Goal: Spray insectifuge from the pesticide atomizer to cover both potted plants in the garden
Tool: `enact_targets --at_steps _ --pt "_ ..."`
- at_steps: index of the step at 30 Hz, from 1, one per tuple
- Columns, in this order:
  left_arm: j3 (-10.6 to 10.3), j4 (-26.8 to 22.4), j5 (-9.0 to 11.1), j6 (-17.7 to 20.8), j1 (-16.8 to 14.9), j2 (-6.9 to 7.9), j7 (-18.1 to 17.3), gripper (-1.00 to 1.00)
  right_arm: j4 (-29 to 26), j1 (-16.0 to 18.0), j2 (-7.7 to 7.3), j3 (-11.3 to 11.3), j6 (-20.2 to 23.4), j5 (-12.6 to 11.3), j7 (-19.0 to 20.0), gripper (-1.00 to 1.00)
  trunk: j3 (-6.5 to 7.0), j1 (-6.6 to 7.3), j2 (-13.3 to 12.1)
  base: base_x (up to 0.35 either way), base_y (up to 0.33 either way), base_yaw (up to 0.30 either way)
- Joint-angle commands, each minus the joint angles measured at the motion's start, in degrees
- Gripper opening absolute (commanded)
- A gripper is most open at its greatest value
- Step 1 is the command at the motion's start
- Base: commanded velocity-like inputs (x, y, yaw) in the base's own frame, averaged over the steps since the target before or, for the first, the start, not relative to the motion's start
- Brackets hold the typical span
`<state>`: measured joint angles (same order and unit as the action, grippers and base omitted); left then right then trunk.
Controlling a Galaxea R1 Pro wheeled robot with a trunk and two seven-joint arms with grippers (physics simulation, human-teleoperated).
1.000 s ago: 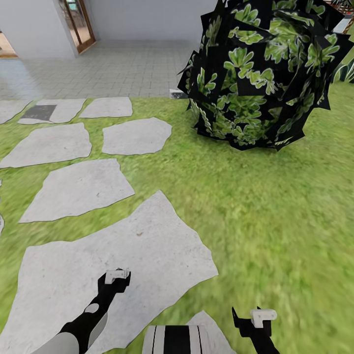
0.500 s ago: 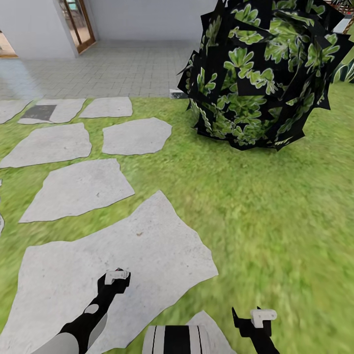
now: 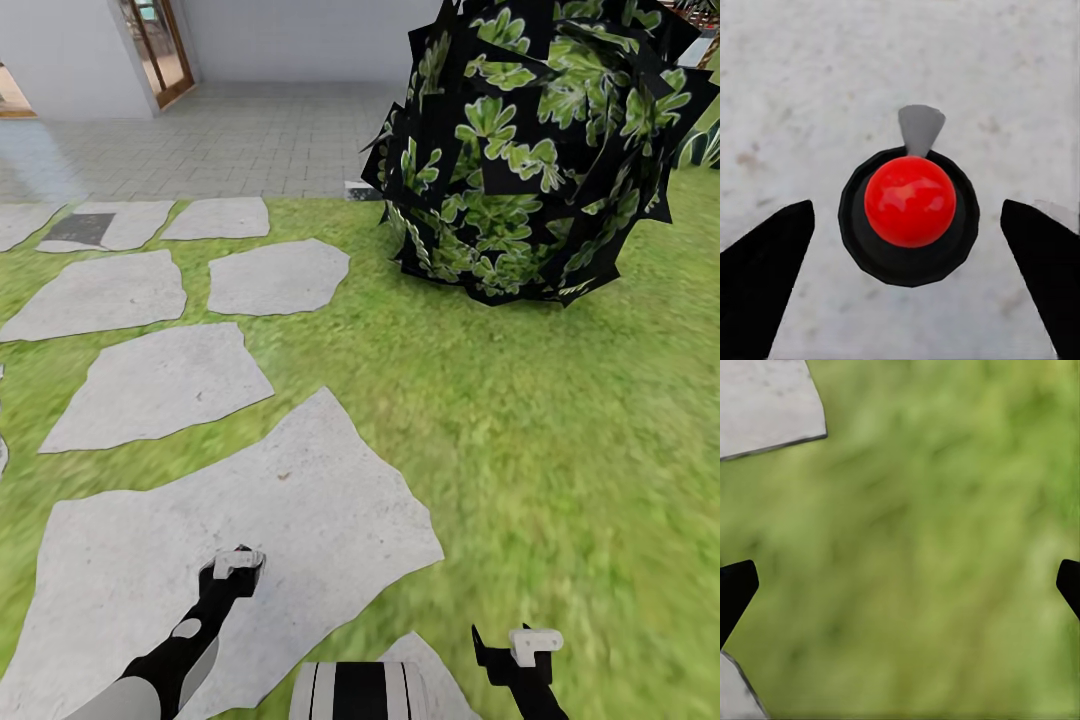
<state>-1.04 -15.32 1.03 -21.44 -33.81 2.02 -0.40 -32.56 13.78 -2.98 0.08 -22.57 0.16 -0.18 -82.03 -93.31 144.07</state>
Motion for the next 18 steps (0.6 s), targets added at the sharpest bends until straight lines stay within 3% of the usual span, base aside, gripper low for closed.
enact_targets --at_steps 1,18 --pt "-0.1 0.04 0.11 -0.18 -0.02 0.03 -0.04 -1.0 0.04 0.02 -0.01 0.01 -0.18 0.02 -0.01 1.0 -0.03 0.01 0.01 0.0 0.0 0.0" --pt "-0.1 -0.05 0.5 -0.34 -0.02 0.18 0.01 -1.0 0.04 0.02 -0.01 0.01 -0.15 0.02 -0.02 1.0 -0.03 0.01 0.01 0.0 0.0 0.0"
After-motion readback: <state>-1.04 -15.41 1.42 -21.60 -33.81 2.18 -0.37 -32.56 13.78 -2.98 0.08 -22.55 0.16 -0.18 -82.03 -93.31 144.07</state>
